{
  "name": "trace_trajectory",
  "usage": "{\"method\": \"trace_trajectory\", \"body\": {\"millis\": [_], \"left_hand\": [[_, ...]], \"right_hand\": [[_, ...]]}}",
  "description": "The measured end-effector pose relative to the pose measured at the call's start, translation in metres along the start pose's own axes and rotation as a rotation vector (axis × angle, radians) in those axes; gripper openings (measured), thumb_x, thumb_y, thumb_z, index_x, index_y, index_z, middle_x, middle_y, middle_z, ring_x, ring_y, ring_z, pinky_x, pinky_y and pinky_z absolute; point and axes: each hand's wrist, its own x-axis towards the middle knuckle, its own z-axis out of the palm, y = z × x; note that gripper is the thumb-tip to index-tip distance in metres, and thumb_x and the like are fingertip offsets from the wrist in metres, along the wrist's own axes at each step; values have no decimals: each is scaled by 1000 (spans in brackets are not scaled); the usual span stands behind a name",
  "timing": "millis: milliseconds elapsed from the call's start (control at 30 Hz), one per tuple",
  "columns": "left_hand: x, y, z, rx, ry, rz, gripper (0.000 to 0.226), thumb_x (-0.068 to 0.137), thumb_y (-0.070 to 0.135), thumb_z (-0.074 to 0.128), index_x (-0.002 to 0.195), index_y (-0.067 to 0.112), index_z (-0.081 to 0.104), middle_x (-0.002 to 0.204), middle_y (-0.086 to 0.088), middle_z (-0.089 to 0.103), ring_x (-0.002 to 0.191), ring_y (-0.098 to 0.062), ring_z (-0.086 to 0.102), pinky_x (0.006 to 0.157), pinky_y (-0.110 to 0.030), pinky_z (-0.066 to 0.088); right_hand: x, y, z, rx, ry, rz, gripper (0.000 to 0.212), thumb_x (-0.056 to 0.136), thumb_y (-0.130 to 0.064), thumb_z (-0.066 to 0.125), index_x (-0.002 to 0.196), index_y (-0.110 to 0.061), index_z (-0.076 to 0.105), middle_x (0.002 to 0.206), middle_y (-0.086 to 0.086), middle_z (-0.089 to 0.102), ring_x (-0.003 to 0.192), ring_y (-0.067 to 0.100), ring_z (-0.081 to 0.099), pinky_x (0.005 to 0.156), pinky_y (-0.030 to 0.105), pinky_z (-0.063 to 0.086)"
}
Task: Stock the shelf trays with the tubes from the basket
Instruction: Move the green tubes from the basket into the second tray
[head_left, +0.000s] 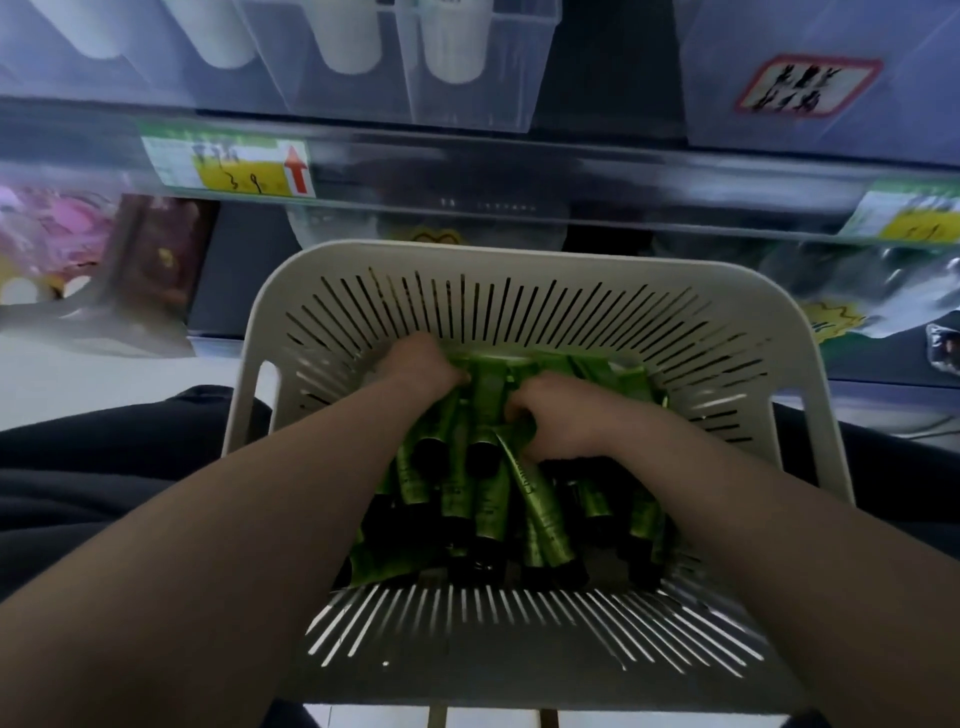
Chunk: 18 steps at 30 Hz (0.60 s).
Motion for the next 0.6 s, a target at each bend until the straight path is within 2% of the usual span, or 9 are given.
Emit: {"method": "trace_trajectory", "body": {"millis": [100,267,433,533,600], "left_hand": [[0,0,2,-18,9,-25,44,72,33,79,104,9,61,102,-10,63,94,-27,63,88,-38,53],[-3,0,0,-62,-37,-28,55,70,30,81,115,7,61,111,-11,63,101,-27,61,84,-31,52],[-10,1,-9,-26,-60,3,37,74,27,77,102,6,66,102,-11,65,93,-26,62,79,-31,52],[-18,0,-15,-10,-59,41,26,77,27,74,93,8,66,92,-9,62,82,-21,57,71,-27,46],[-25,-1,-21,0,-48,69,22,80,27,71,90,8,66,89,-8,60,82,-21,56,71,-27,45]], "right_hand": [[0,-1,-1,-12,11,-9,35,73,-28,74,104,-17,63,98,1,60,90,18,56,77,35,53],[-4,-4,-1,8,45,-11,43,73,-33,76,108,-17,58,96,-3,51,93,18,51,72,29,44],[-14,-10,-2,87,47,-7,42,77,-26,75,113,-16,56,97,-3,47,91,15,46,66,26,39],[-23,-11,-2,130,67,-17,28,79,-19,71,104,-18,58,88,-6,47,86,13,47,53,22,34],[-30,-11,-2,165,90,-13,21,81,-16,68,100,-17,59,87,-5,51,84,14,49,52,22,34]]}}
